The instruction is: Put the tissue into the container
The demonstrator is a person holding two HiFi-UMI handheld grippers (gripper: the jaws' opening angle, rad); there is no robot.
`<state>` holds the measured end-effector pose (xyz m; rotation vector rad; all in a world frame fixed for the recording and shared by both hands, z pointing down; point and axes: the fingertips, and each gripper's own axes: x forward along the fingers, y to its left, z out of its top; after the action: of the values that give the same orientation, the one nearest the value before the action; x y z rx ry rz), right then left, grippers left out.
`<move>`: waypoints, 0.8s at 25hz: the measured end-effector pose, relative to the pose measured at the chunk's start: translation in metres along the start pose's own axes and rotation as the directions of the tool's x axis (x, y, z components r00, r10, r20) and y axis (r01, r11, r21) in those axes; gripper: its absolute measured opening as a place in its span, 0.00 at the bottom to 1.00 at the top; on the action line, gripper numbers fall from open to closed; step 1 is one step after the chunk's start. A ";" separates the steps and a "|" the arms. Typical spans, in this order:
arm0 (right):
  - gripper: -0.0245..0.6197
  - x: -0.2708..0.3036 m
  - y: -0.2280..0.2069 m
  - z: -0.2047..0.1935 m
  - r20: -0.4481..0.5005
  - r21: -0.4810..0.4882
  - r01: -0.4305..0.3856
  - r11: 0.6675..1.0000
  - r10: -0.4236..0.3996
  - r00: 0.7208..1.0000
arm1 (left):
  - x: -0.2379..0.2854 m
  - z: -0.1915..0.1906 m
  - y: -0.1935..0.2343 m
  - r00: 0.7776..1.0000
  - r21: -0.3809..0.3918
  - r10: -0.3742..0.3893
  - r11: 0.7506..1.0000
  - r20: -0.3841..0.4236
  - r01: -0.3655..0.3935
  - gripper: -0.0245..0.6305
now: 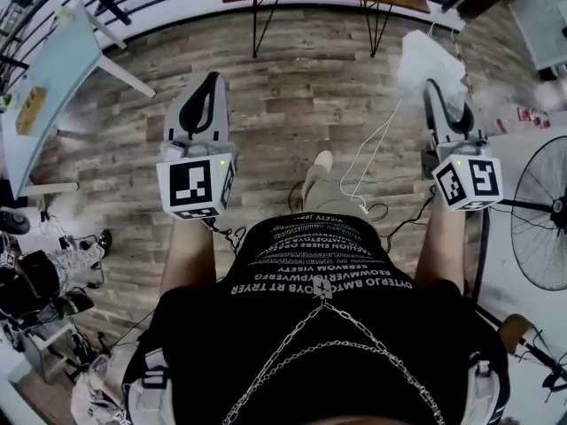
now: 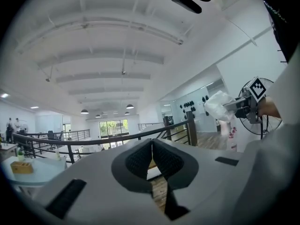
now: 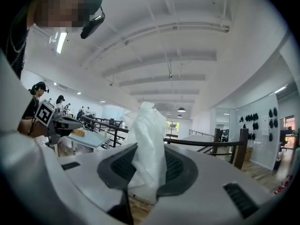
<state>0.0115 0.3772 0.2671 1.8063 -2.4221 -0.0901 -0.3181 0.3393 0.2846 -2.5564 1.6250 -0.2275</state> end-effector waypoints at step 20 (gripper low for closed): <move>0.22 0.157 -0.183 -0.019 0.000 0.004 -0.076 0.997 0.076 0.997 | 0.249 0.065 -0.063 0.999 0.078 -0.033 0.996 0.018 0.031 0.08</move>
<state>0.1440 0.1747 0.2731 1.7132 -2.4891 -0.0785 -0.1458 0.1406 0.2484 -2.5199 1.5380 -0.2622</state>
